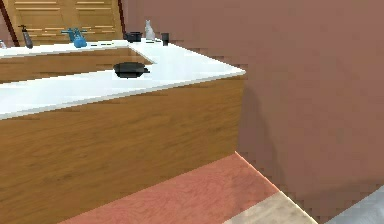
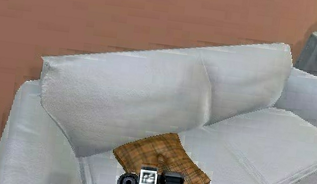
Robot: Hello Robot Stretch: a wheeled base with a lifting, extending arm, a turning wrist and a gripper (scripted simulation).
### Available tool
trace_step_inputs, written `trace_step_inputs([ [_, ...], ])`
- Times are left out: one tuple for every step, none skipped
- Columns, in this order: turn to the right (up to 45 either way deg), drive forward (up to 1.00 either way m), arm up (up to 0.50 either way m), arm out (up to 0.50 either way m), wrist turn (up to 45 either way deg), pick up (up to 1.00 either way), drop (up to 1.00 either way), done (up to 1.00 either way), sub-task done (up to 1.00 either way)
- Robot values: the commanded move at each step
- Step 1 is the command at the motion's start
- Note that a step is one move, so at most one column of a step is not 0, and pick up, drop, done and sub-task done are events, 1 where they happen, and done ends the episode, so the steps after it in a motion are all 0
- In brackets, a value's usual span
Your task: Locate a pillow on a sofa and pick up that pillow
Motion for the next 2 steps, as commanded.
trace_step_inputs([
  [0.0, 0.0, 0.0, 0.0, 45.0, 0.0, 0.0, 0.0, 0.0],
  [0.0, 0.0, 0.0, 0.0, 45.0, 0.0, 0.0, 0.0, 0.0],
])
